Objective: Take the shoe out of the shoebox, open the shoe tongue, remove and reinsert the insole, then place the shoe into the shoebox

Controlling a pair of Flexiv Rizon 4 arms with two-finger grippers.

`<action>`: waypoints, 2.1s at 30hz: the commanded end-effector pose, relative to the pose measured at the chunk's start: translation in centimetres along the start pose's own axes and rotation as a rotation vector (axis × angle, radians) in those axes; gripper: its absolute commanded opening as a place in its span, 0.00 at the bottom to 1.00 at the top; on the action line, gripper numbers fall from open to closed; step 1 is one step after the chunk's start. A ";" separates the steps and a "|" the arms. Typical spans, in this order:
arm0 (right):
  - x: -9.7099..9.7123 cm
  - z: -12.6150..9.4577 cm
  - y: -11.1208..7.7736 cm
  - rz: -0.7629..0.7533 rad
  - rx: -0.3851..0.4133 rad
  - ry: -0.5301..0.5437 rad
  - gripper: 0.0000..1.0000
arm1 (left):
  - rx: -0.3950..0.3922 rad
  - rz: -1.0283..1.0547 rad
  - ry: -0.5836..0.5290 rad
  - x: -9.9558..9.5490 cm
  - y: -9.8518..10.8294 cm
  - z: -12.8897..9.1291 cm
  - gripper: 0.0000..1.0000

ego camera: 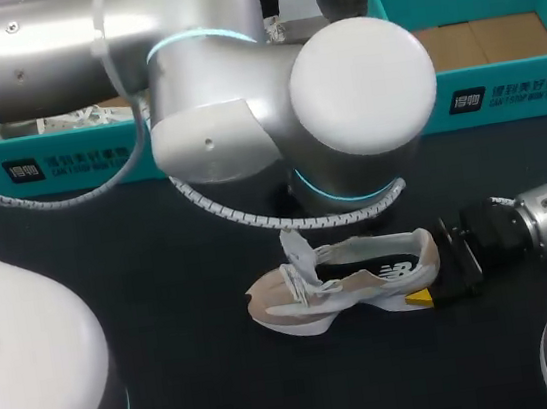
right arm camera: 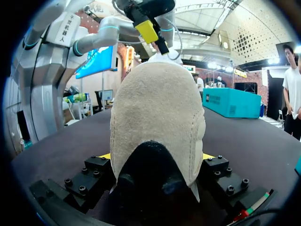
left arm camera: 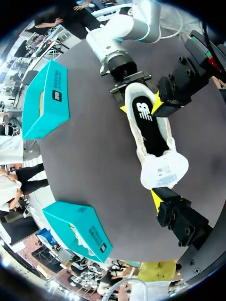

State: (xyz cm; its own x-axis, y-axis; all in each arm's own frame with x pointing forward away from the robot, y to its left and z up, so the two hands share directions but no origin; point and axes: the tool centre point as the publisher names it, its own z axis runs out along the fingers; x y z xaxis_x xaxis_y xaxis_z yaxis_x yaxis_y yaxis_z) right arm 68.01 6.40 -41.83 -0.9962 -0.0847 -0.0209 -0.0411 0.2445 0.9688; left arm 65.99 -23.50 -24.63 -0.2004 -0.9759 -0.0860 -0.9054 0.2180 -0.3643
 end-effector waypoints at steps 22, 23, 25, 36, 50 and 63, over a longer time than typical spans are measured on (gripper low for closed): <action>0.1 0.4 -0.3 0.000 0.003 -0.002 0.00 | -0.198 0.390 0.282 1.5 -1.7 2.0 1.00; 0.1 0.4 -0.3 0.000 0.003 -0.002 0.00 | -0.198 0.390 0.282 1.5 -1.7 2.0 1.00; 0.1 0.4 -0.3 0.000 0.003 -0.002 0.00 | -0.198 0.390 0.282 1.5 -1.7 2.0 1.00; 0.1 0.4 -0.3 0.000 0.003 -0.002 0.00 | 0.044 0.763 0.130 2.3 -1.3 2.5 1.00; 0.1 0.4 -0.3 0.000 0.003 -0.002 0.00 | -0.016 1.202 0.229 5.6 -1.7 2.6 0.00; 0.1 0.4 -0.3 0.000 0.003 -0.002 0.00 | -0.016 1.202 0.229 5.6 -1.7 2.6 0.00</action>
State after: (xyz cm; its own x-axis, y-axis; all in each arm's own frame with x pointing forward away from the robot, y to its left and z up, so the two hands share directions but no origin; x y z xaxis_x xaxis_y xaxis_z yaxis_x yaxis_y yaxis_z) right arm 68.01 6.40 -41.82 -0.9962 -0.0847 -0.0209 -0.0411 0.2444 0.9688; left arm 67.41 -29.52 -26.86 -0.9720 -0.1321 -0.1945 -0.1032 0.9830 -0.1519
